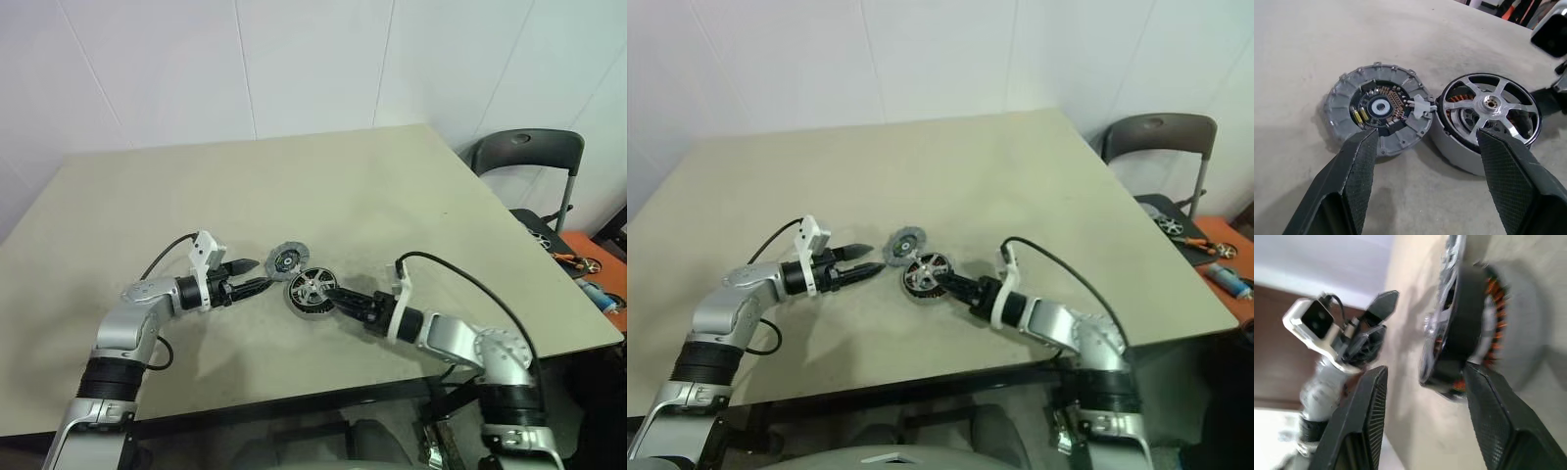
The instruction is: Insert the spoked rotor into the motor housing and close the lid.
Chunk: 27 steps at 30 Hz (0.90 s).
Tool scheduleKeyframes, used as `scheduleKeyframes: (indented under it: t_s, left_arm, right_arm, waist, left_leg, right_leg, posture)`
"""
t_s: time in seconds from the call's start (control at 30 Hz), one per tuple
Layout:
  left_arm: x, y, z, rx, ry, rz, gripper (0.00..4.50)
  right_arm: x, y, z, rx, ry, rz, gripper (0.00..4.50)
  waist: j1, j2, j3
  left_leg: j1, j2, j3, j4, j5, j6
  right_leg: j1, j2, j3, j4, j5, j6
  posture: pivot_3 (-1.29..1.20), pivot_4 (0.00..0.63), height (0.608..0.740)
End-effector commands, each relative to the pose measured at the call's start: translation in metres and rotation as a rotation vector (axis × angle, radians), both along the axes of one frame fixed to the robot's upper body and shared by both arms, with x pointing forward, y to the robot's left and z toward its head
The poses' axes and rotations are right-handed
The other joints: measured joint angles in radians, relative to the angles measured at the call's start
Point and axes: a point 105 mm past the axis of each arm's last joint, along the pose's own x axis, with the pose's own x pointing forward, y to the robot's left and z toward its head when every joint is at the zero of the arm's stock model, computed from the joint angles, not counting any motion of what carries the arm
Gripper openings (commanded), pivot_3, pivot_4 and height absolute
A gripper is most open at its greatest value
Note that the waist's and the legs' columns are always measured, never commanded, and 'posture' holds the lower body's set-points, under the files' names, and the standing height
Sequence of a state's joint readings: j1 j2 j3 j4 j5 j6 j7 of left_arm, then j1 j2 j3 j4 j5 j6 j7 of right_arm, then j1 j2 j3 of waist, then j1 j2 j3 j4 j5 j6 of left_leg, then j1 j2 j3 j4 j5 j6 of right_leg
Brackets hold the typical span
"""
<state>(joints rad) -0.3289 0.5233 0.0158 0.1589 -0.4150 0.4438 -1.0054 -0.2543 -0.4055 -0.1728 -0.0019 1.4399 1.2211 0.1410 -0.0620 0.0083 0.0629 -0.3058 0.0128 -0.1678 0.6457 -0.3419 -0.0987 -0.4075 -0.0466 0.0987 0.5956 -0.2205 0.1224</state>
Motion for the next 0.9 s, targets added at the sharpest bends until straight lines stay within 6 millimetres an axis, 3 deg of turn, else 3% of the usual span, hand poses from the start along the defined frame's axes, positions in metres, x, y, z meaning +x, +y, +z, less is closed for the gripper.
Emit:
scheduleKeyframes:
  t_s: [0.03, 0.2, 0.33, 0.47, 0.6, 0.73, 0.9]
  left_arm:
    - [0.005, -0.003, 0.015, 0.000, -0.061, -0.016, 3.40]
    - [0.007, -0.004, 0.015, -0.005, -0.062, -0.018, 3.40]
    - [0.008, -0.006, 0.015, -0.012, -0.062, -0.020, 3.40]
    - [0.011, -0.007, 0.017, -0.020, -0.074, -0.012, 3.40]
    - [0.012, -0.006, 0.024, -0.030, -0.095, -0.018, 3.40]
    - [0.015, -0.003, 0.028, -0.033, -0.105, -0.015, 3.40]
    - [0.020, 0.002, 0.029, -0.031, -0.117, 0.003, 3.40]
  right_arm:
    - [-0.003, -0.014, 0.033, -0.065, -0.161, 0.077, 2.55]
    - [-0.006, -0.033, 0.029, -0.213, -0.195, 0.112, 2.55]
    - [0.014, -0.031, 0.028, -0.345, -0.299, 0.047, 2.55]
    - [0.040, -0.021, 0.019, -0.712, -0.588, -0.041, 2.55]
    - [0.020, 0.010, 0.038, -0.633, -0.801, 0.096, 1.58]
    - [0.017, 0.008, 0.045, -0.586, -0.770, 0.142, 0.26]
    - [0.021, -0.022, 0.061, -0.465, -0.642, 0.101, 0.26]
  waist:
    - [0.000, 0.000, 0.000]
    - [-0.002, -0.001, 0.000]
    - [-0.004, -0.001, 0.000]
    - [-0.006, -0.001, 0.000]
    - [0.002, -0.001, 0.000]
    - [0.009, -0.001, 0.000]
    - [0.022, -0.002, 0.000]
  left_leg:
    - [0.000, 0.000, 0.000, 0.000, 0.000, 0.000]
    - [0.000, 0.000, 0.000, -0.001, -0.001, 0.002]
    - [0.000, 0.000, 0.001, 0.001, -0.001, 0.002]
    - [0.001, 0.000, 0.001, 0.000, -0.001, 0.002]
    - [-0.001, 0.000, 0.001, 0.000, -0.001, 0.001]
    - [-0.001, 0.000, 0.001, 0.000, -0.001, 0.001]
    - [0.001, 0.000, 0.001, 0.000, -0.001, 0.001]
  right_leg:
    - [0.000, 0.000, 0.000, 0.000, 0.000, 0.000]
    - [0.000, 0.001, 0.000, 0.000, -0.002, -0.001]
    - [0.000, 0.001, 0.000, 0.000, -0.002, -0.001]
    - [0.000, 0.001, 0.000, 0.001, -0.002, -0.001]
    - [-0.001, 0.000, 0.000, 0.000, 0.000, 0.002]
    - [-0.001, 0.000, 0.000, -0.001, 0.002, 0.000]
    - [0.000, 0.000, 0.000, 0.000, 0.000, -0.003]
  posture:
    - [0.00, 0.000, 0.740]
    - [0.00, 0.000, 0.740]
    - [0.00, 0.000, 0.740]
    - [0.00, 0.000, 0.740]
    - [0.00, 0.000, 0.740]
    - [0.00, 0.000, 0.740]
    - [0.00, 0.000, 0.740]
